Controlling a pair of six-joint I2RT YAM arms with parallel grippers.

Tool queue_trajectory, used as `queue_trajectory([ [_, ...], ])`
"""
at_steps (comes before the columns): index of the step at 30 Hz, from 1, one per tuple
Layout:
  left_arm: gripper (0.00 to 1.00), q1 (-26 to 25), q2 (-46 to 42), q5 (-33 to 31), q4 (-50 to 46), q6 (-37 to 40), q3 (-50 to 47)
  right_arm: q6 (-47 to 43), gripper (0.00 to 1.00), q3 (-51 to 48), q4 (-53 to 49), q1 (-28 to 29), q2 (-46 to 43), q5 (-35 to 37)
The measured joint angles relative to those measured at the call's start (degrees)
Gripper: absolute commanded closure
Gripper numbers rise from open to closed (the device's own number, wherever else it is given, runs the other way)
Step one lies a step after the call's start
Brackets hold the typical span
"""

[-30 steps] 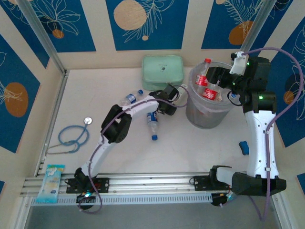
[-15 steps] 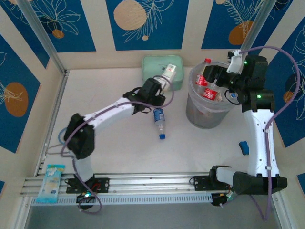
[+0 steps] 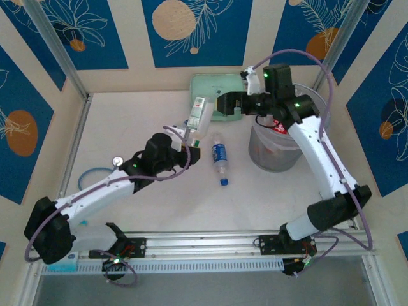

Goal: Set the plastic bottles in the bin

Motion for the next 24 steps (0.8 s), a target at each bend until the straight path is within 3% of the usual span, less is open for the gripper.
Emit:
queue_trajectory([
  [6, 1.0, -0.1, -1.8, 2.9, 5.7, -2.0, -2.7, 0.1, 0.0, 3.4, -0.2, 3.7, 6.5, 0.0],
  [11, 1.0, -0.2, -0.8, 4.9, 8.3, -2.3, -3.9, 0.4, 0.06, 3.7, -0.1, 5.4, 7.4, -1.0],
  [17, 0.98, -0.3, 0.2, 5.7, 10.3, -2.3, -4.0, 0.8, 0.33, 5.4, -0.4, 5.7, 8.0, -0.2],
  [21, 0.77, -0.2, 0.5, 5.6, 11.0, -2.6, -4.0, 0.4, 0.43, 6.7, -1.2, 5.7, 8.9, 0.7],
  [24, 0.45, -0.2, 0.5, 5.6, 11.5, -2.8, -4.2, 0.1, 0.46, 7.6, -2.5, 5.5, 9.0, 1.5],
])
